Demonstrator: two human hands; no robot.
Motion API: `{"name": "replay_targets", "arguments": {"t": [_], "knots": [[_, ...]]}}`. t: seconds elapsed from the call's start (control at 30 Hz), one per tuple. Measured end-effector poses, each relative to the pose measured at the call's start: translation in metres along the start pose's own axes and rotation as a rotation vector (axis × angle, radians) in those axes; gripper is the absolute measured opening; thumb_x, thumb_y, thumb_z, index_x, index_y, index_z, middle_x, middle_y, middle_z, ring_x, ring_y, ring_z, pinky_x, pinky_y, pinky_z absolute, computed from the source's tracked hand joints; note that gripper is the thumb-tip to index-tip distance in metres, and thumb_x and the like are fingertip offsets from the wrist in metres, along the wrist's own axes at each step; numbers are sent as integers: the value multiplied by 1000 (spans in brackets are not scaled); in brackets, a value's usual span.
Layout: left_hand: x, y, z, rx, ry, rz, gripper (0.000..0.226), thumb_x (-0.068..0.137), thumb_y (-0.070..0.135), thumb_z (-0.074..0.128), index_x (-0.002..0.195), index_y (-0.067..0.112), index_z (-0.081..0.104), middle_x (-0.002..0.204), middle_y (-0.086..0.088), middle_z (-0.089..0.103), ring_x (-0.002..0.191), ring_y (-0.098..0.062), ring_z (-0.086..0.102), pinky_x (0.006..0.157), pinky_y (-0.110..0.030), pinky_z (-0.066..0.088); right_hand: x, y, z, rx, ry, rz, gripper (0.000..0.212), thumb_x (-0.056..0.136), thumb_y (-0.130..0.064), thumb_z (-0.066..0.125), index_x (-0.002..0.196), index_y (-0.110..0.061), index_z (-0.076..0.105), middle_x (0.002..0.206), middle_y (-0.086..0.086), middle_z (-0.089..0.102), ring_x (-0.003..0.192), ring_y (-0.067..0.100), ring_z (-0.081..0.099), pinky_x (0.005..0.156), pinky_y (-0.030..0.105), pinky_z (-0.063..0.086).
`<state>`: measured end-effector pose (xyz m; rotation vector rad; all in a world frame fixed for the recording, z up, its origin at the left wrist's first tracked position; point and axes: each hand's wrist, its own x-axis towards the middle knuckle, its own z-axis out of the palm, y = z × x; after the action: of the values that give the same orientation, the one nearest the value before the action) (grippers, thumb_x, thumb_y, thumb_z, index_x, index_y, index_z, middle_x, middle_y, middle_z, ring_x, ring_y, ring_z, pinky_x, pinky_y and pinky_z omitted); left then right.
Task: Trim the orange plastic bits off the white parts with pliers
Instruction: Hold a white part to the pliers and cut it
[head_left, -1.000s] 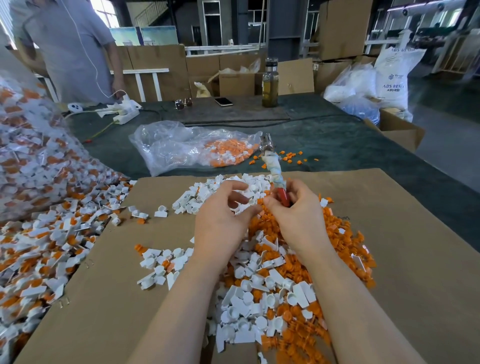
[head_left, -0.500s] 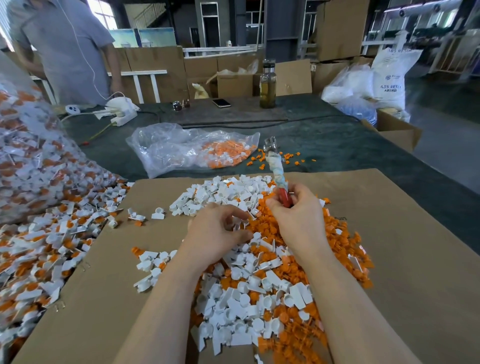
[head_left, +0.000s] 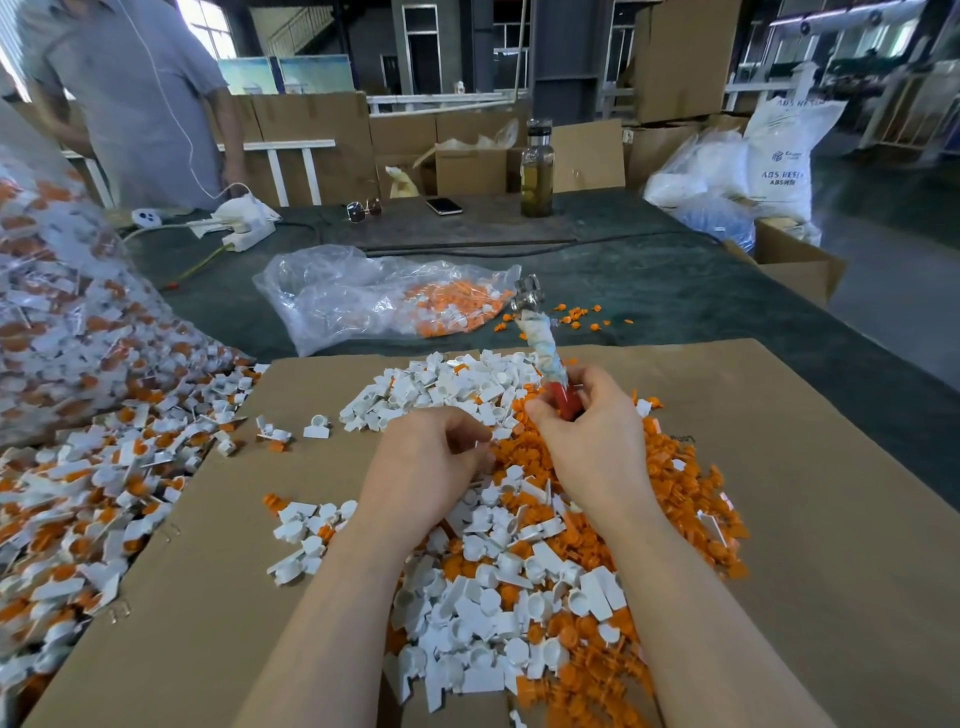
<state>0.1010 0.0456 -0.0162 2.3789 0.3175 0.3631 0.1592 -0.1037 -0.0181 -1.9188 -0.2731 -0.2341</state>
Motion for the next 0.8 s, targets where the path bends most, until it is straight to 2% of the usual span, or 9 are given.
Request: {"name": "replay_targets", "arguments": {"t": [0.13, 0.2, 0.3, 0.37, 0.57, 0.67, 0.8], "knots": [[0, 4, 1, -113, 97, -76, 11, 83, 27, 78, 83, 34, 69, 80, 15, 67, 70, 2, 61, 57, -13, 40, -1, -2, 0, 5, 11, -12, 32, 87, -25, 71, 116, -25, 58, 91, -19, 61, 83, -7, 58, 63, 5, 42], [0, 7, 2, -180, 143, -102, 10, 84, 28, 76, 87, 34, 68, 80, 15, 67, 69, 2, 62, 58, -16, 41, -1, -3, 0, 17, 22, -18, 29, 87, -24, 71, 113, -26, 58, 89, -21, 60, 80, -10, 58, 60, 2, 42], [0, 13, 2, -315, 180, -136, 14, 87, 29, 75, 97, 36, 68, 79, 17, 68, 72, 7, 64, 63, -16, 44, -2, -4, 0, 35, 24, -24, 27, 86, -25, 71, 110, -27, 58, 89, -20, 61, 80, -13, 58, 61, -1, 42], [0, 16, 3, -401, 210, -168, 9, 85, 30, 77, 90, 33, 70, 77, 17, 70, 71, 11, 64, 64, -15, 45, -2, -5, -1, 63, 26, -33, 26, 86, -24, 72, 108, -25, 59, 89, -18, 63, 84, -13, 57, 63, -1, 42], [-4, 23, 1, -814, 158, -282, 10, 82, 18, 81, 82, 14, 71, 73, 0, 77, 73, -13, 75, 64, -22, 55, -5, -10, 0, 172, 31, -66, 28, 84, -20, 74, 108, -23, 60, 90, -10, 68, 83, -8, 62, 70, 2, 46], [-5, 26, 0, -894, 118, -299, 7, 82, 11, 79, 80, 10, 72, 76, -7, 77, 75, -19, 76, 61, -21, 57, -6, -12, 0, 186, 26, -89, 29, 84, -19, 75, 108, -24, 60, 91, -11, 68, 84, -7, 62, 71, 3, 47], [-5, 29, 1, -915, 116, -306, 6, 81, 8, 78, 84, 7, 73, 77, -9, 77, 75, -22, 76, 69, -27, 59, -8, -13, 1, 155, 34, -118, 31, 84, -21, 75, 108, -28, 57, 95, -14, 66, 90, -10, 60, 72, 1, 45]]}}
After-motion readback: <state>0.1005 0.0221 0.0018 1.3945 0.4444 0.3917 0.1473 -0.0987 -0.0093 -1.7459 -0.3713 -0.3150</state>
